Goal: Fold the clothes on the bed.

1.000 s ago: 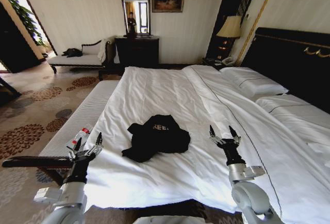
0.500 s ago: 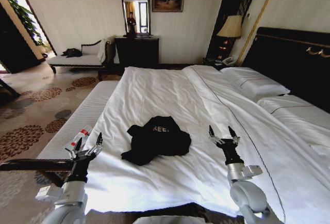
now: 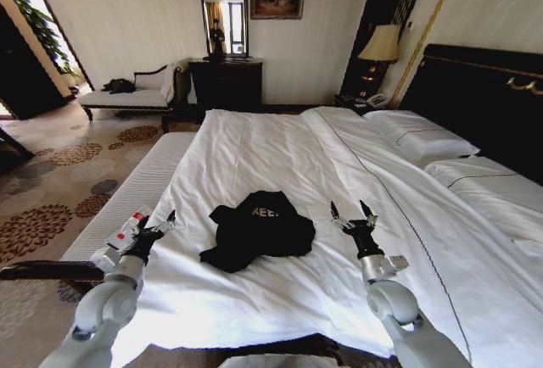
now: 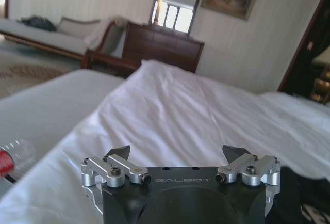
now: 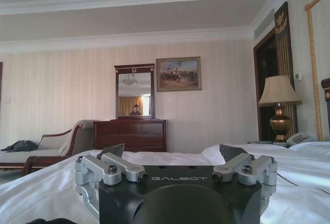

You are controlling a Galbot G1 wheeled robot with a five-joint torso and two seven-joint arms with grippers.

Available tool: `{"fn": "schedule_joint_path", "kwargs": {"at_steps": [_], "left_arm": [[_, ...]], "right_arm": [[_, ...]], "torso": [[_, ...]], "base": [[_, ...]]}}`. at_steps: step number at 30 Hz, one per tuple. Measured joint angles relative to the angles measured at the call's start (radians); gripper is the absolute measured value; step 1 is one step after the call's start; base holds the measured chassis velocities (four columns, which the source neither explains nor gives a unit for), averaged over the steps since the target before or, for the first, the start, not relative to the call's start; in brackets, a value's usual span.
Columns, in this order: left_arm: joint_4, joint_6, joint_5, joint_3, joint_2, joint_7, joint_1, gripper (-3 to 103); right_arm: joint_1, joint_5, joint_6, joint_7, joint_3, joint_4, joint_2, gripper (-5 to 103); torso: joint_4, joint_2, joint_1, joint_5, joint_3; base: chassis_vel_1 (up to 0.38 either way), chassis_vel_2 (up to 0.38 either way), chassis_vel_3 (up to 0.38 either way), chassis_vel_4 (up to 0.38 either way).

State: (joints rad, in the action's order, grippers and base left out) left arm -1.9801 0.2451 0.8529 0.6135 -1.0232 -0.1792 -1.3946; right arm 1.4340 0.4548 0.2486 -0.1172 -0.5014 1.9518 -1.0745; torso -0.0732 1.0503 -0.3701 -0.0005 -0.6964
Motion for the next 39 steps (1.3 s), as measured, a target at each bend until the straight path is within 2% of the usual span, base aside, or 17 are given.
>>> {"fn": "schedule_joint_path", "kwargs": {"at_steps": [1, 3, 5, 6, 8, 11, 13, 14, 17, 26, 32, 38, 39], "left_arm": [[0.05, 0.011, 0.005, -0.073, 0.022, -0.023, 0.072, 100], [0.112, 0.023, 0.016, -0.157, 0.04, -0.043, 0.164, 100], [0.124, 0.026, 0.021, -0.173, 0.043, -0.049, 0.183, 100], [0.166, 0.037, 0.05, -0.235, 0.044, -0.068, 0.253, 100], [0.207, 0.063, 0.105, -0.307, 0.022, -0.098, 0.333, 100], [0.225, 0.082, 0.145, -0.343, -0.003, -0.12, 0.374, 100], [0.249, 0.124, 0.231, -0.39, -0.053, -0.161, 0.432, 100], [0.249, 0.124, 0.231, -0.39, -0.053, -0.161, 0.432, 100], [0.283, 0.19, 0.323, -0.441, -0.114, -0.221, 0.478, 100], [0.348, 0.218, 0.347, -0.496, -0.183, -0.25, 0.553, 100], [0.342, 0.256, 0.389, -0.507, -0.177, -0.276, 0.591, 100], [0.362, 0.263, 0.401, -0.519, -0.173, -0.283, 0.606, 103], [0.372, 0.263, 0.401, -0.524, -0.176, -0.283, 0.606, 100]], "right_arm": [[-0.013, -0.005, 0.003, 0.0, 0.01, -0.018, -0.007, 100], [-0.03, -0.011, 0.006, 0.0, 0.025, -0.038, -0.016, 100], [-0.034, -0.012, 0.006, 0.0, 0.028, -0.042, -0.017, 100], [-0.044, -0.014, 0.008, 0.0, 0.038, -0.055, -0.024, 100], [-0.056, -0.019, 0.012, 0.0, 0.045, -0.071, -0.032, 100], [-0.061, -0.023, 0.015, 0.0, 0.048, -0.083, -0.035, 100], [-0.07, -0.024, 0.017, 0.0, 0.05, -0.1, -0.033, 100], [-0.07, -0.024, 0.017, 0.0, 0.05, -0.1, -0.033, 100], [-0.079, -0.023, 0.018, 0.0, 0.049, -0.111, -0.018, 100], [-0.09, -0.024, 0.025, 0.002, 0.047, -0.125, -0.013, 100], [-0.087, -0.029, 0.031, 0.004, 0.049, -0.125, -0.03, 100], [-0.081, -0.029, 0.037, 0.004, 0.04, -0.121, -0.023, 100], [-0.079, -0.029, 0.04, 0.004, 0.035, -0.121, -0.02, 100]], "torso": [[0.0, 0.0, 0.0, 0.0004, 0.0], [0.0, 0.0, 0.0, 0.0005, 0.0], [0.0, 0.0, 0.0, 0.0005, 0.0], [0.0001, 0.0, 0.0, 0.0006, 0.0], [0.0, 0.0, 0.0, 0.0005, 0.0], [0.0, 0.0, 0.0, 0.0006, 0.0], [-0.0002, 0.0, 0.0, 0.0008, 0.0], [-0.0002, 0.0, 0.0, 0.0008, 0.0], [0.0, 0.0, 0.0, 0.0006, 0.0], [0.0, 0.0, 0.0, 0.0005, 0.0], [0.0001, 0.0, 0.0, 0.0007, 0.0], [0.0001, 0.0, 0.0, 0.0004, 0.0], [0.0001, 0.0, 0.0, 0.0004, 0.0]], "base": [[0.0, 0.0, 0.0, 0.0], [0.0, 0.0, 0.0, 0.0], [0.0, 0.0, 0.0, 0.0], [0.0, 0.0, 0.0, 0.0], [0.0, 0.0, 0.0, 0.0], [0.0, 0.0, 0.0, 0.0], [0.0, 0.0, 0.0, 0.0], [0.0, 0.0, 0.0, 0.0], [0.0, 0.0, 0.0, 0.0], [0.0, 0.0, 0.0, 0.0], [0.0, 0.0, 0.0, 0.0], [0.0, 0.0, 0.0, 0.0], [0.0, 0.0, 0.0, 0.0]]}}
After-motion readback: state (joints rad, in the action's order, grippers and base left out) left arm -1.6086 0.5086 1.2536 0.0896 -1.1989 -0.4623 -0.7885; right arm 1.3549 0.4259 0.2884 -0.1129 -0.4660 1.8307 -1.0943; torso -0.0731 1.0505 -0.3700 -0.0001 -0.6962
